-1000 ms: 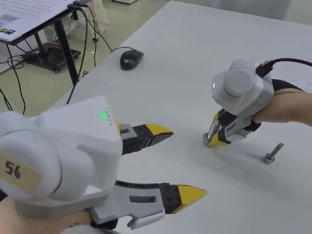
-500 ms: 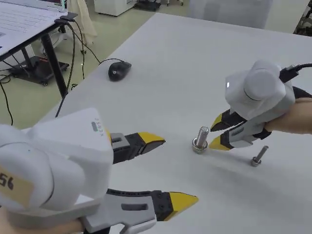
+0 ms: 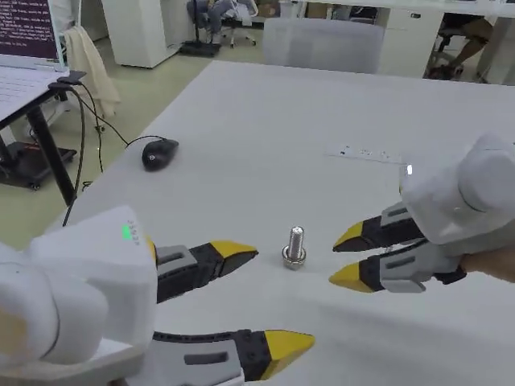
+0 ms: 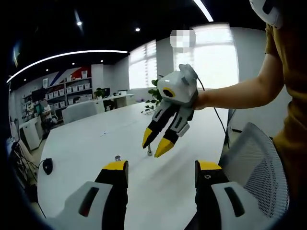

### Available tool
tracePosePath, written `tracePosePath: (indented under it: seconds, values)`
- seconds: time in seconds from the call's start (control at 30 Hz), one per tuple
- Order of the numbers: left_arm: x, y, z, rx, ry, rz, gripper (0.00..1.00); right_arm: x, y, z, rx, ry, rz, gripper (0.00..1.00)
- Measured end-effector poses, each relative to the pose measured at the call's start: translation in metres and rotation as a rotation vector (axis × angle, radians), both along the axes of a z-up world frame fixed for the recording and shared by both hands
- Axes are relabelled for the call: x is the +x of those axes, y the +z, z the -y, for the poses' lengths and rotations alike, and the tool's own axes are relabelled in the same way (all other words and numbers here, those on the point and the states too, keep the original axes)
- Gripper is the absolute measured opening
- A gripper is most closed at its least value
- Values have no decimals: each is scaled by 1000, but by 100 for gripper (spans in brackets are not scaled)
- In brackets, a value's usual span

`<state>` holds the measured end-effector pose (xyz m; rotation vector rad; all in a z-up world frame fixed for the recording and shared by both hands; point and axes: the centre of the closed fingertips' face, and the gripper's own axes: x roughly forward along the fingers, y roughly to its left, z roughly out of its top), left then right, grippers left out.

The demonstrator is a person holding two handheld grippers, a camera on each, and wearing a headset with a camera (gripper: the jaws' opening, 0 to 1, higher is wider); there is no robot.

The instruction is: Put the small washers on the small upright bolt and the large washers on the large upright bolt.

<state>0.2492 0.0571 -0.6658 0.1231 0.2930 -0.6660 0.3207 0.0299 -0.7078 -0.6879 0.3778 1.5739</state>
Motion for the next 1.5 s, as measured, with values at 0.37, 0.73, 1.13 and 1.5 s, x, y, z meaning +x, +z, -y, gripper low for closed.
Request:
tracePosePath:
  seconds: [0.37,0.73,1.13,1.5]
  values:
    - [-4,5,7,-52,-65,-8,55,-43,30,22,307,-47,-135,30]
    - [-6,8,-2,-87,-55,-12,57,-50,17,86,398,-233,-223,38]
    - [-15,7,-4,-92,-29,-17,58,-41,11,131,439,-384,-189,47]
    - [-21,16,-10,-67,0,20,59,-39,16,127,455,-383,-129,53]
